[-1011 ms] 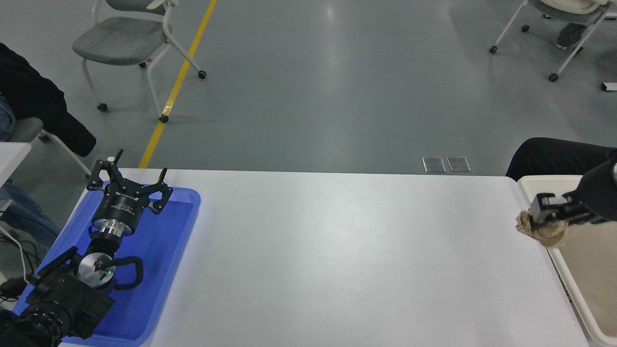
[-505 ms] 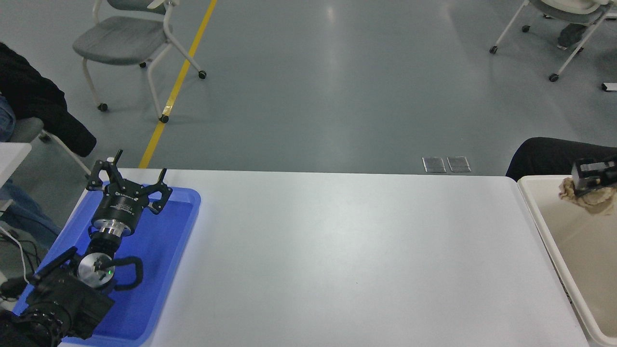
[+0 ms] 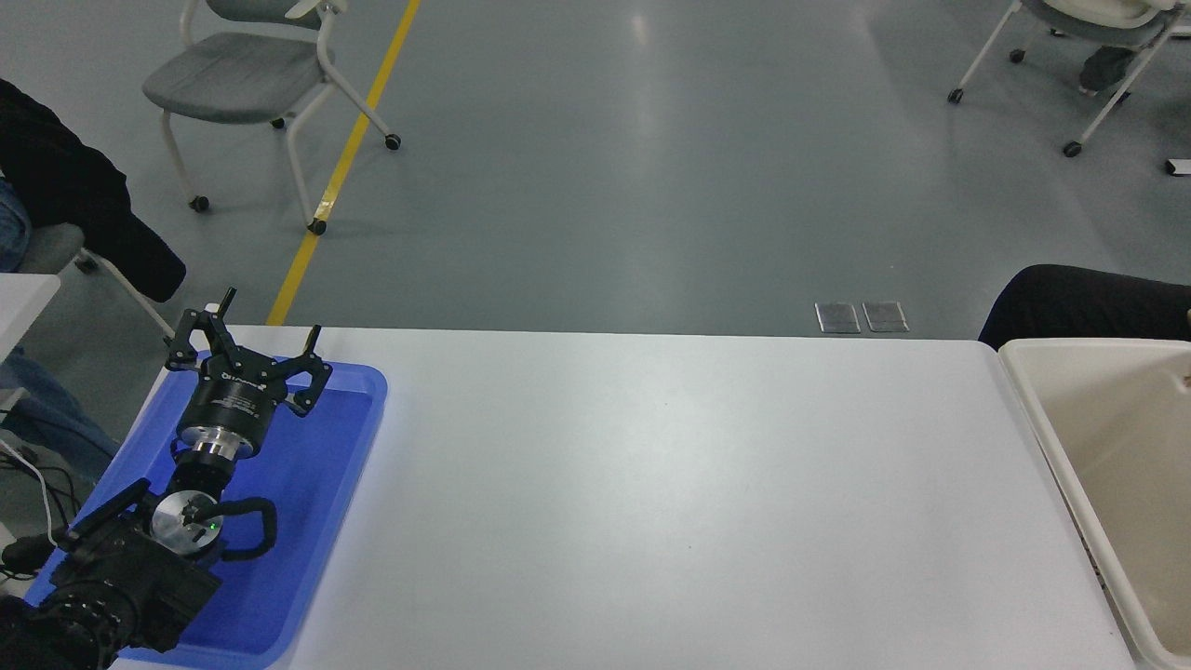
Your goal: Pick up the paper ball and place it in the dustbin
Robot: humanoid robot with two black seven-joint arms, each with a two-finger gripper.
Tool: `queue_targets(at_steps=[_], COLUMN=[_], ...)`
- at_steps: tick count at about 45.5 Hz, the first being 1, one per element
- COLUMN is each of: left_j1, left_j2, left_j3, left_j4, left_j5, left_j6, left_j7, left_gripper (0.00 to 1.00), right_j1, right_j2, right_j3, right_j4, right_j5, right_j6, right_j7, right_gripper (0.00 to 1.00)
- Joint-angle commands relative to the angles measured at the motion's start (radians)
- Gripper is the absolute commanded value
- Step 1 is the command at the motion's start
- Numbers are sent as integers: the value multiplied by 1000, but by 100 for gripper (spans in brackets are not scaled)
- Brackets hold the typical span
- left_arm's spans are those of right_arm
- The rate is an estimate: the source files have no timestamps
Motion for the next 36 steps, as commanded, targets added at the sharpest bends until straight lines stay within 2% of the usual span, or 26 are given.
queue_targets(at_steps=[1,7,24,25,27,28,36], left_j1=[-1,-1,-1,-1,-1,-1,-1], left_j2=[0,0,0,0,0,0,0], left_j3=[0,0,-2,0,0,0,0], left_j4=[0,0,0,0,0,0,0], left_j5=[0,0,0,0,0,0,0], left_j6=[0,0,0,0,0,0,0], left_j7=[0,0,0,0,0,-1,0], left_gripper=[100,100,100,100,100,100,100], right_j1=[-361,-430,-477,-476,-478,-476,-468], right_j2=[133,240,267,265,260,257,231], right_j3=[181,233,290,290,292,292,292], right_j4=[-239,-320,-342,-348,-361,-366,-378], right_j5=[-3,28,39,39,40,40,40], right_j6=[-179,-225,-265,-265,-265,-264,-262], right_j7=[0,-8,-15,-15,-15,-15,-15], right_gripper=[0,0,0,21,81,100,100])
